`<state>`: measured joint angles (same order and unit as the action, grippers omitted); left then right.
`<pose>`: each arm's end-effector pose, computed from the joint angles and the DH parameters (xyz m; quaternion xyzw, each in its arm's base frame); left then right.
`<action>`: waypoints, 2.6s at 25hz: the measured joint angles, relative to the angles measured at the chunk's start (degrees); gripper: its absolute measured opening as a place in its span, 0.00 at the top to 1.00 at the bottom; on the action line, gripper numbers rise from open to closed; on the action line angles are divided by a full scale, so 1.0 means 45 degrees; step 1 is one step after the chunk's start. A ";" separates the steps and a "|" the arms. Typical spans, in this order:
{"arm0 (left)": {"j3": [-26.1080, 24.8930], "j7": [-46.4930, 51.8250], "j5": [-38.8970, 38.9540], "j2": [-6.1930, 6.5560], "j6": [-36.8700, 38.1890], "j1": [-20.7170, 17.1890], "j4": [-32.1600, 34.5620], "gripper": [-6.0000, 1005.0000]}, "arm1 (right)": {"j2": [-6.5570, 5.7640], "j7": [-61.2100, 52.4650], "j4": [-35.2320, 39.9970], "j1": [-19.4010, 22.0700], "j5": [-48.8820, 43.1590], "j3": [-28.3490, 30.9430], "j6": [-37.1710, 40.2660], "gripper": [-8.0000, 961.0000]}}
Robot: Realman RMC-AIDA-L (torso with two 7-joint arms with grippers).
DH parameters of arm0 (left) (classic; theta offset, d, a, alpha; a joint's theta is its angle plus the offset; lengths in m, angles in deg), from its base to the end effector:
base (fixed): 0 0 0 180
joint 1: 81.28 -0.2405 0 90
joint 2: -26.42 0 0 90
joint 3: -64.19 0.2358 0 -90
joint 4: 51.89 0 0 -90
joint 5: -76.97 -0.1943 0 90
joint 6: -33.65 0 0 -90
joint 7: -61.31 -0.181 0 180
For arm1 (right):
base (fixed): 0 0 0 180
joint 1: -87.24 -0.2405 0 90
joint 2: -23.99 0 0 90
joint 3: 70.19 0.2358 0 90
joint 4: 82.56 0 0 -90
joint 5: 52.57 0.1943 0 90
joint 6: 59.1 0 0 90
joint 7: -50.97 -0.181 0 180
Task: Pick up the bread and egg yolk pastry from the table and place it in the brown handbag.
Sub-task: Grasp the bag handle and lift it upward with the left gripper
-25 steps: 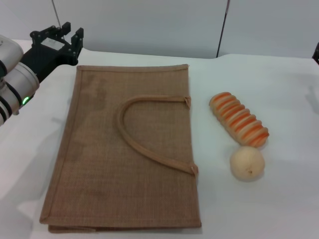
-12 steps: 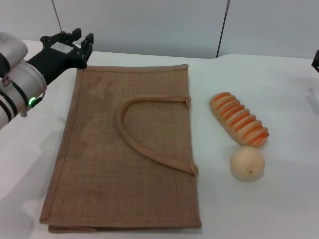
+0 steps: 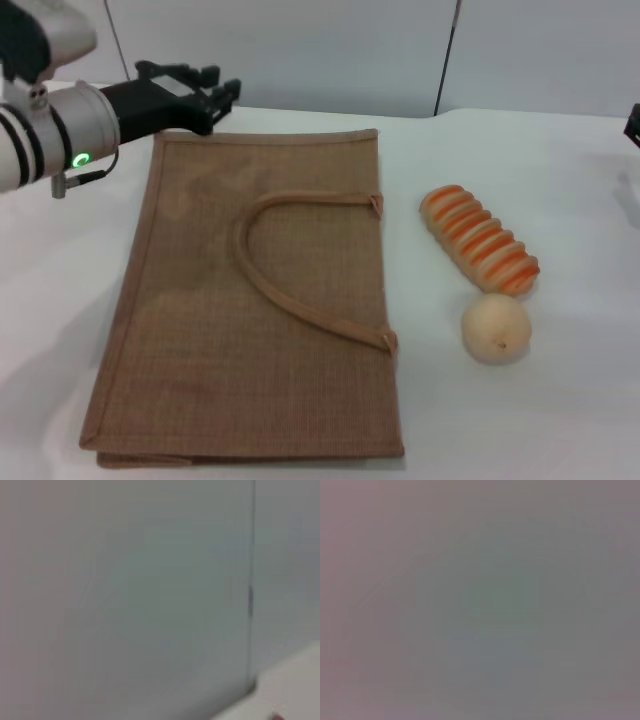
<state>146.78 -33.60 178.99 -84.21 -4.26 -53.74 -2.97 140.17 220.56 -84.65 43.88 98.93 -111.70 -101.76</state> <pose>-0.2122 0.4277 0.0171 -0.8775 -0.2057 -0.1810 0.3937 0.3068 0.4373 0.0199 -0.6834 0.3241 0.1961 0.6241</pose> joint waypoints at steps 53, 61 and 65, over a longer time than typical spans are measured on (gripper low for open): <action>-0.3722 0.9868 -1.2496 0.0364 -0.6210 0.5275 -0.3984 0.69 | 0.0036 -0.0010 -0.0125 -0.0762 -0.0014 -0.0014 0.0231 0.08; -0.3577 1.0220 -1.3124 0.0218 -0.5745 0.5463 -0.4241 0.69 | 0.0048 -0.0031 -0.0140 -0.0809 -0.0242 -0.0014 0.0231 0.08; -0.3588 1.0271 -1.3406 0.0117 -0.5453 0.5546 -0.4269 0.69 | 0.0060 -0.0261 -0.0141 -0.0837 -0.0502 -0.0015 0.0231 0.08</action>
<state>130.63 12.62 118.67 -83.68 -28.80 -28.78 -22.18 140.44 219.39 -85.28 40.12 96.67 -111.76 -100.72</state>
